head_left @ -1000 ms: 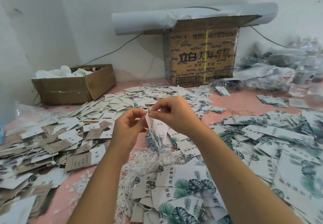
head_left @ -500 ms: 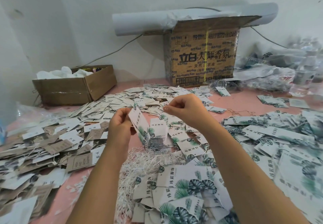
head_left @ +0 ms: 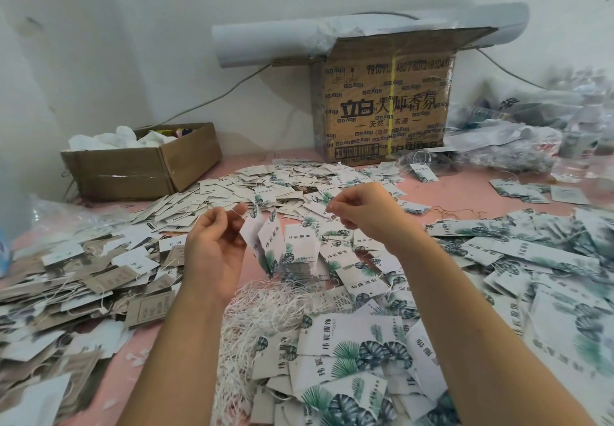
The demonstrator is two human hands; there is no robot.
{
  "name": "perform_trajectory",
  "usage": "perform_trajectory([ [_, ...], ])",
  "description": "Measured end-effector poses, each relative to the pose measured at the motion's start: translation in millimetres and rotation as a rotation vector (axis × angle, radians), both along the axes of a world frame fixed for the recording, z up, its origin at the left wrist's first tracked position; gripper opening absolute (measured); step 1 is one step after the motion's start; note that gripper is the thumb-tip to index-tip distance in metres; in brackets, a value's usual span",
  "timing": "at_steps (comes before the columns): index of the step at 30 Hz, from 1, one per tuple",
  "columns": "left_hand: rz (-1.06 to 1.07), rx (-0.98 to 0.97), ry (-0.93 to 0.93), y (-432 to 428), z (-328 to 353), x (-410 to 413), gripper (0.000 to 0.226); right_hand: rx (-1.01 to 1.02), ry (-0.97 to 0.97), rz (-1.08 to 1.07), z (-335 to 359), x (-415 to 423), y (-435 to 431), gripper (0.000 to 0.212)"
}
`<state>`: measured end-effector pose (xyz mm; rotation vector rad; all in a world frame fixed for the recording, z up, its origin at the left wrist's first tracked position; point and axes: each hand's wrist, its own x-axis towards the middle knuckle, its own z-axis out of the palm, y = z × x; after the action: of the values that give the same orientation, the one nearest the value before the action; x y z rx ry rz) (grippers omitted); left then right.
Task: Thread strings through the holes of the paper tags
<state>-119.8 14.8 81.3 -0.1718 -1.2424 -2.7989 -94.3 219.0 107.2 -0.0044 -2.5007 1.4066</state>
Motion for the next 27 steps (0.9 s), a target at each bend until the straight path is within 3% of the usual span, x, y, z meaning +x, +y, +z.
perform_trajectory([
  [4,0.000,-0.021,0.030,1,1,0,0.022,-0.095,0.078,0.033,4,0,-6,0.019],
  [9,-0.118,-0.214,0.164,5,1,5,0.005,-0.221,0.184,0.123,7,4,-17,0.016],
  [13,-0.153,-0.470,0.339,12,2,9,0.015,-0.159,0.226,0.229,12,9,-26,0.018],
  [16,-0.126,-0.584,0.392,16,3,11,0.024,-0.069,0.270,0.230,12,10,-30,0.007],
  [27,-0.100,-0.615,0.410,20,5,15,0.026,-0.053,0.277,0.285,11,10,-39,0.010],
])
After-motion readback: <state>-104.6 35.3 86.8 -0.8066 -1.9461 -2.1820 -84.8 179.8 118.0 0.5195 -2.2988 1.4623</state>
